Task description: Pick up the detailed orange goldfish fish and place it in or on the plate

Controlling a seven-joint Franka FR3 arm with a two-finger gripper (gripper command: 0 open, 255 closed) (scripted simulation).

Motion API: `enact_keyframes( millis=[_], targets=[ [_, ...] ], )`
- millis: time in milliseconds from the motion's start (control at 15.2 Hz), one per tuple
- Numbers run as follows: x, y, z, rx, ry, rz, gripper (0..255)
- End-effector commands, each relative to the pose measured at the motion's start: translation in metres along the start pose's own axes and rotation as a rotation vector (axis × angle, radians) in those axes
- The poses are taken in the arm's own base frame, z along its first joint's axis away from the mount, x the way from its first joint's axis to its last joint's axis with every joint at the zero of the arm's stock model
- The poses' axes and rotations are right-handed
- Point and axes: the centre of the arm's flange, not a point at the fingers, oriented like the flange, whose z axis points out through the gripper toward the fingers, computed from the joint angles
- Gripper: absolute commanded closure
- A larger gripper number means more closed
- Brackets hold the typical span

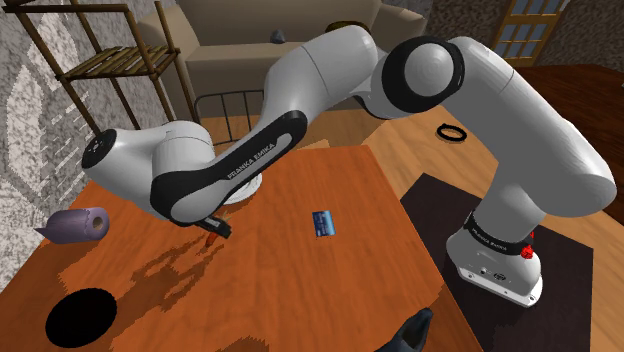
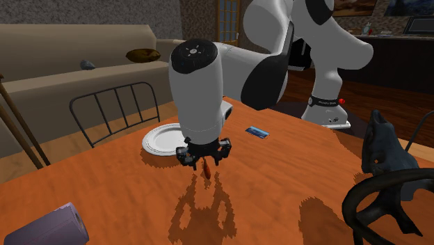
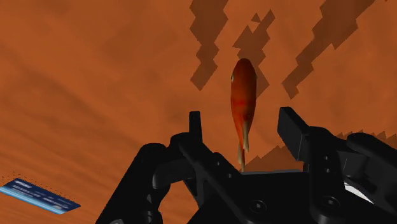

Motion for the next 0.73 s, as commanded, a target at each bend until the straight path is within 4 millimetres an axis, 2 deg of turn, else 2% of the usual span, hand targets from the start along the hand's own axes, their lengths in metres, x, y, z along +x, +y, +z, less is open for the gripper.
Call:
enact_keyframes(
  millis=[0,528,660],
  targets=[
    [0.0,0.0,0.0,0.0,0.0,0.0,255],
    [0.0,0.0,0.0,0.0,0.0,0.0,255],
    [0.0035,0.0008,-0.0099,0.0,0.0,0.0,255]
  ],
)
